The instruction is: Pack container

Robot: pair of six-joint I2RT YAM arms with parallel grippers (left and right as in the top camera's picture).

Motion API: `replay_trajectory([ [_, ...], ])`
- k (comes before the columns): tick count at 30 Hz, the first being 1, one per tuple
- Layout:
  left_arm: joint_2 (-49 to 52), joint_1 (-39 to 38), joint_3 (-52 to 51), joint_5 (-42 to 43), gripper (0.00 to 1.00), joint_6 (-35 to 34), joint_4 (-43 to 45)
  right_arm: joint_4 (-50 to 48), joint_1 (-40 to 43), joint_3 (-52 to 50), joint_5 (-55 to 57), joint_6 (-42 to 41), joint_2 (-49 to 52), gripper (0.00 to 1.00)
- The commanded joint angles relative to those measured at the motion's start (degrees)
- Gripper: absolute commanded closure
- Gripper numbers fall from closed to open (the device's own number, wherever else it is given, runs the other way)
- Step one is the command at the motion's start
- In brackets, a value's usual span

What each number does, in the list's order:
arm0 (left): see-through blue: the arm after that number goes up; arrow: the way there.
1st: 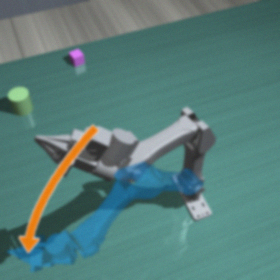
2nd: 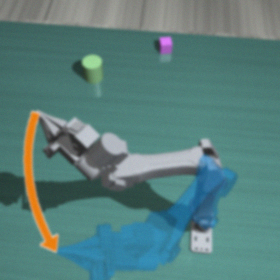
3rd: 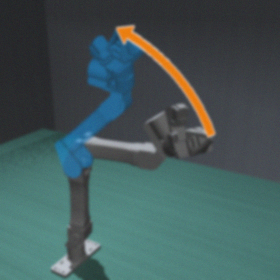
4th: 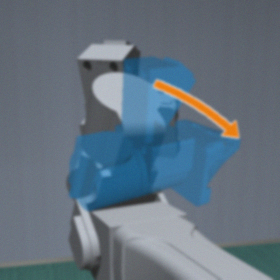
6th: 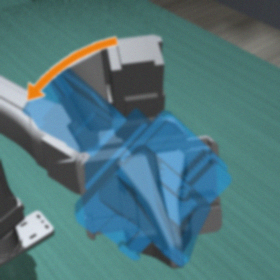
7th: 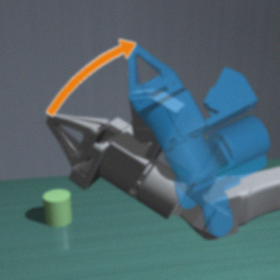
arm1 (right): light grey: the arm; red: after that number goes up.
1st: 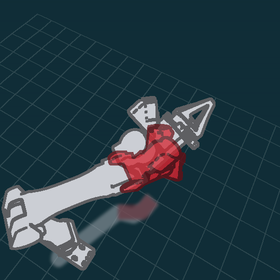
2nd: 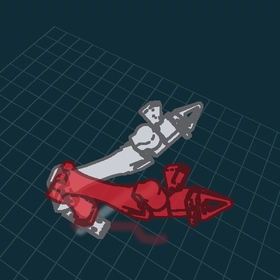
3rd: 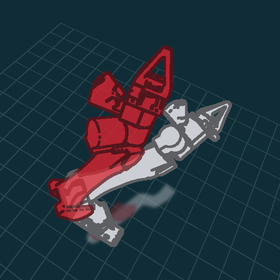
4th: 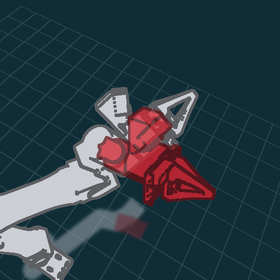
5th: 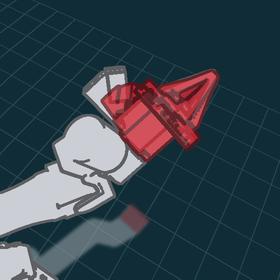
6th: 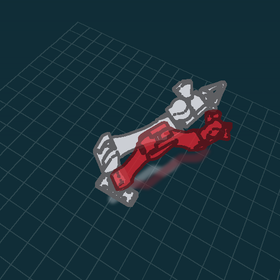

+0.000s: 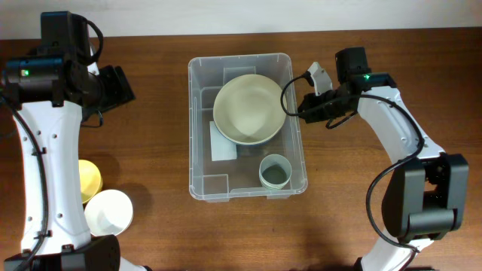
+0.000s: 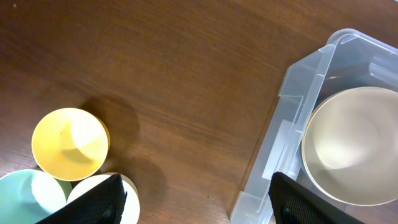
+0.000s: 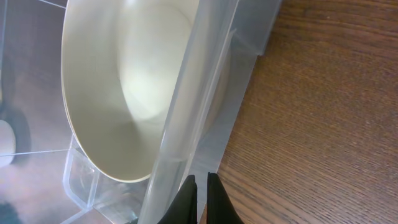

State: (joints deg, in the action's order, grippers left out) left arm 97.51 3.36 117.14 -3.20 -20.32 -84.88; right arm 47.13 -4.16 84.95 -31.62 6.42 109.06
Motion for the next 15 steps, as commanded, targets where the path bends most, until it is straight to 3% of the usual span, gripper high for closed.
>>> replay_trajectory([
  [1,0.1,0.2,0.1,0.4,0.24,0.7,0.0,0.0,-0.4,0.0,-4.5,2.3,0.3,0.96],
  [11,0.1,0.2,0.1,0.4,0.24,0.7,0.0,-0.1,-0.3,0.0,-5.5,2.4,0.3,0.96],
  [15,0.1,0.2,0.1,0.4,0.24,0.7,-0.1,-0.2,-0.2,0.0,5.4,-2.4,0.3,0.9],
])
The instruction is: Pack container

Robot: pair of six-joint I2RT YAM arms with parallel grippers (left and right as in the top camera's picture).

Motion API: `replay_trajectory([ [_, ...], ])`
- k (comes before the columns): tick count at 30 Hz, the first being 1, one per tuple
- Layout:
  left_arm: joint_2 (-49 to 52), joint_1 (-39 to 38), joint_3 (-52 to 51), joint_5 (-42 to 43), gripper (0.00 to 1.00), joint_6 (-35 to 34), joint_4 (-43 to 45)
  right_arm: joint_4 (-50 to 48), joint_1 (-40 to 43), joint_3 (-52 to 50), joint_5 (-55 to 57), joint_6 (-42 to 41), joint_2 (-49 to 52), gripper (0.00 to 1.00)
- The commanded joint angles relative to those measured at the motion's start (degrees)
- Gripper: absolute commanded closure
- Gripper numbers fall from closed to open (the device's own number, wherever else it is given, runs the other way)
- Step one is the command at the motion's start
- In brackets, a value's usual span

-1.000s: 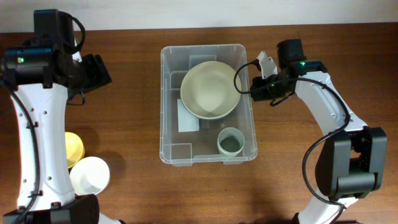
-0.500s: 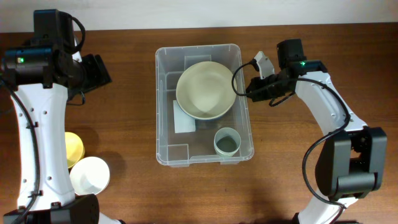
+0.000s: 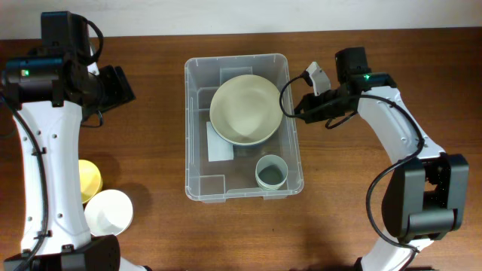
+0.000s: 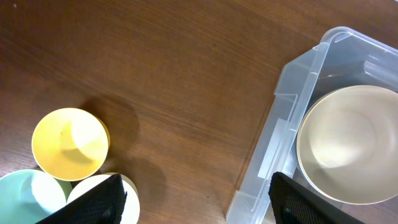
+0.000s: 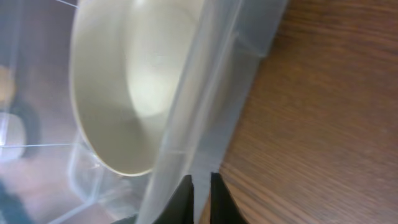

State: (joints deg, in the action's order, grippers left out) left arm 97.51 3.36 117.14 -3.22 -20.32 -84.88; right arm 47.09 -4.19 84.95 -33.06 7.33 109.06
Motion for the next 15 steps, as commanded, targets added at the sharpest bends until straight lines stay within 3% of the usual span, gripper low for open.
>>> replay_trajectory([
  [1,0.1,0.2,0.1,0.4,0.24,0.7,-0.1,-0.1,0.1,0.1,11.4,-5.8,0.3,0.89],
  [4,0.1,0.2,0.1,0.2,0.24,0.7,-0.5,1.6,1.3,1.3,23.7,-10.6,0.2,0.79],
  [7,0.1,0.2,0.1,-2.3,0.24,0.7,-2.3,6.0,3.7,3.7,29.1,-10.8,-0.5,0.38],
  [8,0.1,0.2,0.1,-3.2,0.24,0.7,-3.0,7.9,4.7,4.7,29.8,-10.8,-0.8,0.3],
  [15,0.1,0.2,0.1,-7.9,0.24,0.7,-11.5,23.1,12.4,12.0,30.3,-13.9,-4.3,0.22],
])
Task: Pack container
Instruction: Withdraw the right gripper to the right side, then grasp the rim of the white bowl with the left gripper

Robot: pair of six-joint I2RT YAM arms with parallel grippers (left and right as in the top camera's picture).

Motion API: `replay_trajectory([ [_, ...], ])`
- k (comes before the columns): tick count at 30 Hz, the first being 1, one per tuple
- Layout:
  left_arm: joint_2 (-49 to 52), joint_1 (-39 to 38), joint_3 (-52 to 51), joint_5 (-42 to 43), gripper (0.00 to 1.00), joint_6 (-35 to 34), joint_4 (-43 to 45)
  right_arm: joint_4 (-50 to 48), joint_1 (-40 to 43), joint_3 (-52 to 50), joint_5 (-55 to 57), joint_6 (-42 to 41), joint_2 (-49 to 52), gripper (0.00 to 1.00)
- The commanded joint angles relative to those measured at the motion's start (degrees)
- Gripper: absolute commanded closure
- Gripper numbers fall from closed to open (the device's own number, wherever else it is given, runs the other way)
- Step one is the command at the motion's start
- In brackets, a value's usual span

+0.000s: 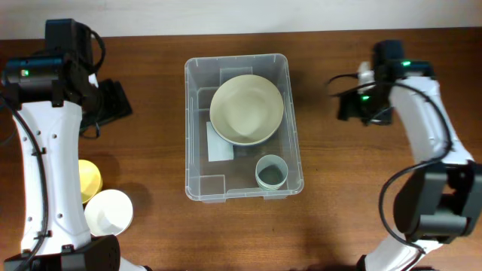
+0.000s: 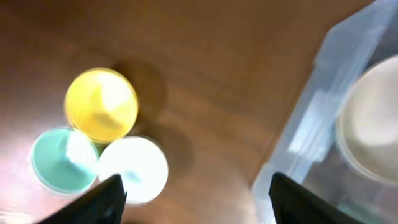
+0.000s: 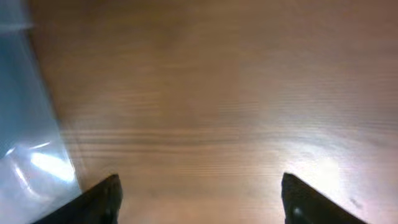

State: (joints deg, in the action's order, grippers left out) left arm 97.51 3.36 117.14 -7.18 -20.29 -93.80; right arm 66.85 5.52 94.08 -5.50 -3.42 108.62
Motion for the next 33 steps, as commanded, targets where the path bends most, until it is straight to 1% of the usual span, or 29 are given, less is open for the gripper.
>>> replay_trajectory([
  [1,0.0,0.2,-0.1,-4.7,0.24,1.1,-2.9,4.9,3.5,2.9,2.7,-3.1,-4.7,0.22],
  [4,-1.2,0.2,-1.6,-4.6,0.24,2.2,-2.9,9.7,5.1,2.9,2.8,-3.8,-7.1,0.22],
  [7,-4.0,0.2,-5.4,-4.5,0.24,2.7,-2.9,16.0,5.5,2.9,4.3,-4.8,-9.7,0.22],
  [10,-9.1,0.2,-12.6,-5.2,0.24,2.8,-2.9,22.5,5.4,2.9,6.4,-6.3,-12.8,0.22],
  [13,-13.5,0.2,-19.1,-6.0,0.24,2.5,-2.0,25.9,5.3,2.0,6.3,-6.7,-16.9,0.23],
  [17,-18.4,0.2,-27.1,-5.9,0.22,1.5,1.8,25.0,3.8,-1.8,6.2,-6.7,-26.0,0.22],
  [18,-19.9,0.2,-30.4,-5.1,0.19,1.3,3.9,23.8,2.8,-3.7,6.2,-6.7,-29.9,0.2],
  [19,-20.5,0.2,-32.1,-4.4,0.18,0.9,5.0,23.1,2.2,-4.8,6.2,-6.4,-32.1,0.17],
  [22,-21.5,0.2,-38.6,-1.4,0.17,0.4,9.4,20.6,-0.5,-9.1,6.2,-6.2,-39.2,0.02],
  [23,-21.5,0.2,-40.4,-0.6,0.17,0.4,10.8,19.8,-1.3,-10.5,6.2,-5.8,-41.0,0.0],
  [25,-21.5,0.2,-45.4,1.0,0.16,0.2,14.6,18.3,-2.5,-13.4,6.2,-5.8,-43.7,0.01],
  [27,-21.5,0.2,-50.5,1.0,0.14,-1.2,18.3,17.1,-2.9,-15.8,6.2,-5.8,-45.3,0.01],
  [30,-21.4,0.4,-58.0,1.0,0.13,-3.2,23.9,16.4,-2.9,-18.4,6.2,-5.9,-45.6,0.01],
  [33,-21.2,2.0,-62.4,1.0,0.13,-3.3,27.5,16.0,-2.9,-19.7,6.2,-5.9,-44.7,0.01],
])
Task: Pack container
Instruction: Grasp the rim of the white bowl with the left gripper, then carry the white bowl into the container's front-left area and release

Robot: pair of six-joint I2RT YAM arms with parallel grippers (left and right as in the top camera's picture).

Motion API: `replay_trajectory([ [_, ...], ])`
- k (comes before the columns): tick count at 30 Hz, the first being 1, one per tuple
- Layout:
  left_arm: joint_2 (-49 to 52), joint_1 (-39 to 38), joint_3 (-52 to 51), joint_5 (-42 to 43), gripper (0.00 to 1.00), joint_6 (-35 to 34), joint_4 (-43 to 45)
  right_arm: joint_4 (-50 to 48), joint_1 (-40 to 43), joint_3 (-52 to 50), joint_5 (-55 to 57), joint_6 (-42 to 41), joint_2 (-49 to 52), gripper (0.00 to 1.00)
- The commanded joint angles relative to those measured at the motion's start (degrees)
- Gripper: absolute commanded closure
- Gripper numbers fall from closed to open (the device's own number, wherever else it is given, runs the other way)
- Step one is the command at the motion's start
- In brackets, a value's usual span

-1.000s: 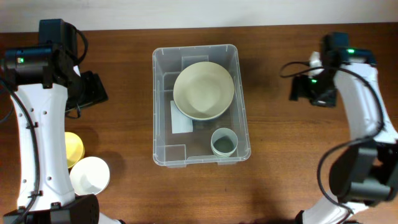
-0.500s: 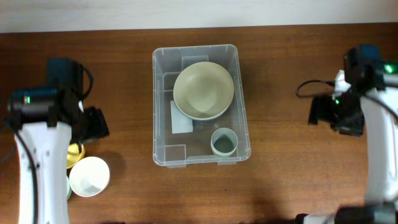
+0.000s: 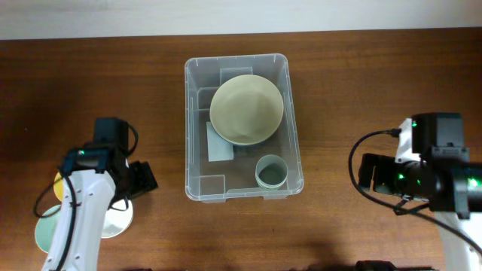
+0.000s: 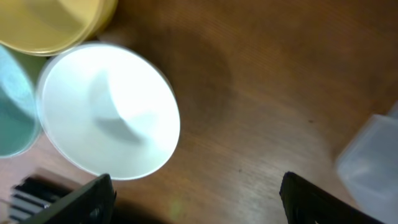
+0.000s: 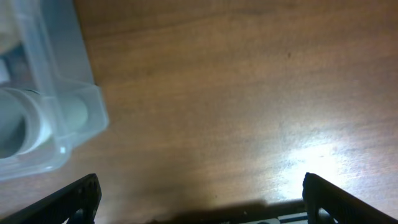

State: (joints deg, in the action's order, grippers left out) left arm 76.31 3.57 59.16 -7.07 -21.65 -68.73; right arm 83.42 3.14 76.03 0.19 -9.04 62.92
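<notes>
The clear plastic container [image 3: 197,143] stands mid-table, holding a beige bowl [image 3: 246,109] and a grey-green cup [image 3: 272,172]. At the front left are a white cup [image 4: 109,112], a yellow cup [image 4: 50,25] and a teal cup [image 4: 12,118], close together. My left gripper [image 3: 145,181] hangs open just right of the white cup, holding nothing; the left wrist view shows its fingers [image 4: 93,196] spread wide over bare wood. My right gripper [image 3: 367,175] is open and empty over the table to the right of the container's near right corner [image 5: 56,99].
In the overhead view my left arm hides much of the three cups. The container's near left corner [image 4: 373,155] shows at the right edge of the left wrist view. A flat pale sheet [image 3: 220,141] lies inside the container beside the bowl.
Both arms have moved toward the table's front. The left gripper was at the far left and is now beside the white cup. The right gripper was at the far right. Both remain open.
First my right gripper was shut against the container's right wall by the bowl. Half a second later the container stood slightly further left. Then the right gripper was open and well away to the right. Now both open grippers are near the front.
</notes>
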Motion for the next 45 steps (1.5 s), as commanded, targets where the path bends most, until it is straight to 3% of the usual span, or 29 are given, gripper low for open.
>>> replay_trajectory([
  [1,0.0,2.5,-5.4,0.9,0.13,-1.9,3.2,-0.6,-0.5,-1.7,0.5,-0.3,1.4,0.01],
  [11,1.4,9.8,-12.0,4.8,0.13,-1.9,12.8,-1.4,-0.5,-1.7,0.5,-0.3,2.8,0.01],
  [22,14.2,9.9,-12.2,5.0,0.14,-1.8,18.6,-1.4,-0.5,-1.7,0.5,-0.3,2.8,0.01],
  [28,16.0,9.9,-12.1,5.0,0.36,-1.8,19.1,-1.4,-0.5,-1.7,0.5,-0.3,2.8,0.01],
  [36,16.0,9.8,-11.1,5.0,0.99,-1.8,19.2,-1.4,-0.5,-1.7,0.5,-0.3,2.8,0.0],
  [45,11.8,5.8,-2.1,5.2,0.99,-1.8,13.9,-1.4,-0.5,-1.7,0.5,-0.2,2.8,0.0],
])
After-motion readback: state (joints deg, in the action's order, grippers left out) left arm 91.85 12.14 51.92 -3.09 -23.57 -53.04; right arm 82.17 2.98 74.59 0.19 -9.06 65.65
